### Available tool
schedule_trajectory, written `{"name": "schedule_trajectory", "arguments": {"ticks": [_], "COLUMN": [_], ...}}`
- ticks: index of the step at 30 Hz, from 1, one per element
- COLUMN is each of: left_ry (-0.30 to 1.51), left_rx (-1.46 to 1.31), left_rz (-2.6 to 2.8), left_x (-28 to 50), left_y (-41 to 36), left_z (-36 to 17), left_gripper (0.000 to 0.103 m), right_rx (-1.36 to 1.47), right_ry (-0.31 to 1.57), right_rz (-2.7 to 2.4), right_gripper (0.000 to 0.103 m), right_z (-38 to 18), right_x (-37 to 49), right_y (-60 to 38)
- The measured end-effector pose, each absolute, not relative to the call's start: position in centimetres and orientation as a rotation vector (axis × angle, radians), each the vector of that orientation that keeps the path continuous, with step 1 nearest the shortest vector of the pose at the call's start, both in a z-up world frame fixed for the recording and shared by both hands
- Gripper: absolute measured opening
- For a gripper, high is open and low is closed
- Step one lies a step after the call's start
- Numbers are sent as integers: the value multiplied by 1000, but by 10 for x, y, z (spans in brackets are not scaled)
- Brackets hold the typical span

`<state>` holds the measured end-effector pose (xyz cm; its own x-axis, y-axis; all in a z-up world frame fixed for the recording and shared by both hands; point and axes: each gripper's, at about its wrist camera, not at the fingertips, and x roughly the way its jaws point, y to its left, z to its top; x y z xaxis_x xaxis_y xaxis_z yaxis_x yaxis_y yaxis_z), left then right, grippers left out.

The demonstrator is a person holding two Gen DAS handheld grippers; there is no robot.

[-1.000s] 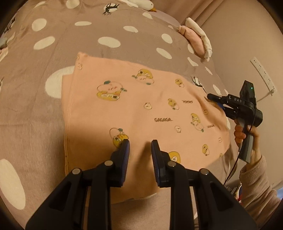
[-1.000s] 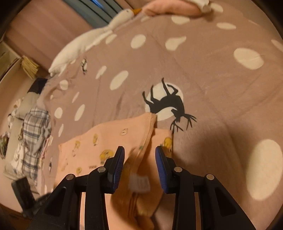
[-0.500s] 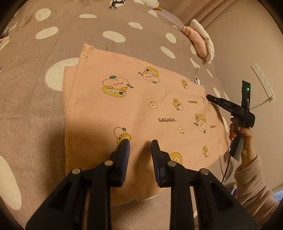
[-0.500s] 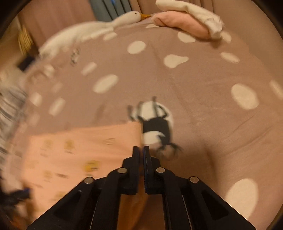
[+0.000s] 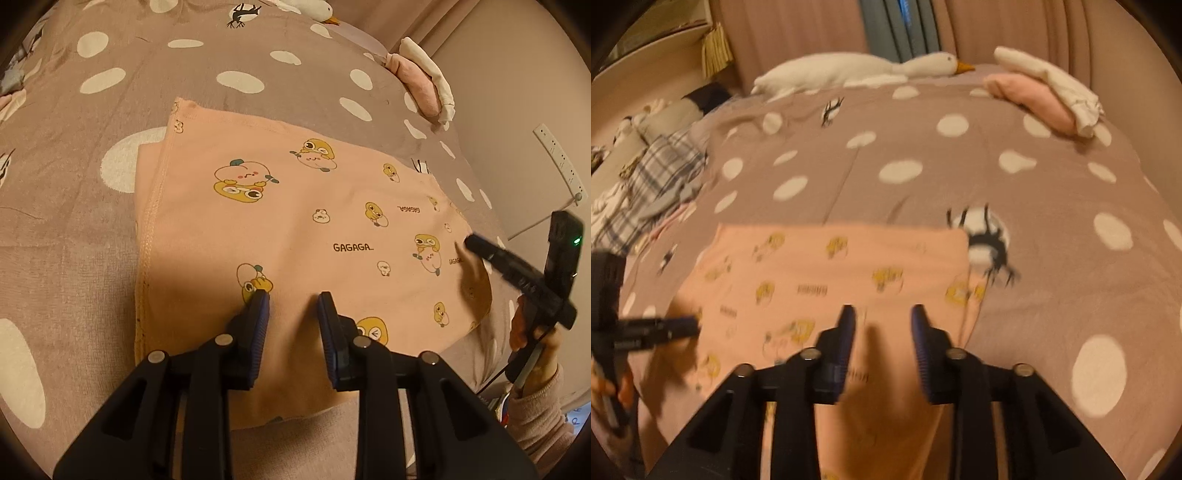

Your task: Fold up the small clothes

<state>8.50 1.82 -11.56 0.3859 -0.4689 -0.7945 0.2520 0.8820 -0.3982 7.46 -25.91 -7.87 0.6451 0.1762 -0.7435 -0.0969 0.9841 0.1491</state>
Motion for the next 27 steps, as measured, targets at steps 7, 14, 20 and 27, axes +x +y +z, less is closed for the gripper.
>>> {"name": "schedule_trajectory", "arguments": {"ticks": [7, 14, 20, 27], "left_ry": [1073, 1067, 1022, 923], "left_rx": [-221, -217, -236, -206], "left_rz": [-465, -468, -445, -408], "left_x": [82, 81, 78, 92], "left_y": [20, 20, 20, 19], "left_z": [-117, -116, -105, -83], "left_gripper": [27, 28, 33, 39], "right_rx": [165, 147, 153, 149], "right_ry": [909, 851, 796, 866], "right_rz": [39, -7, 153, 211], "right_gripper": [32, 32, 32, 32], "right_z": [-98, -78, -63, -93], "right_x": [64, 39, 30, 35], "right_y": [-285, -288, -255, -221]}}
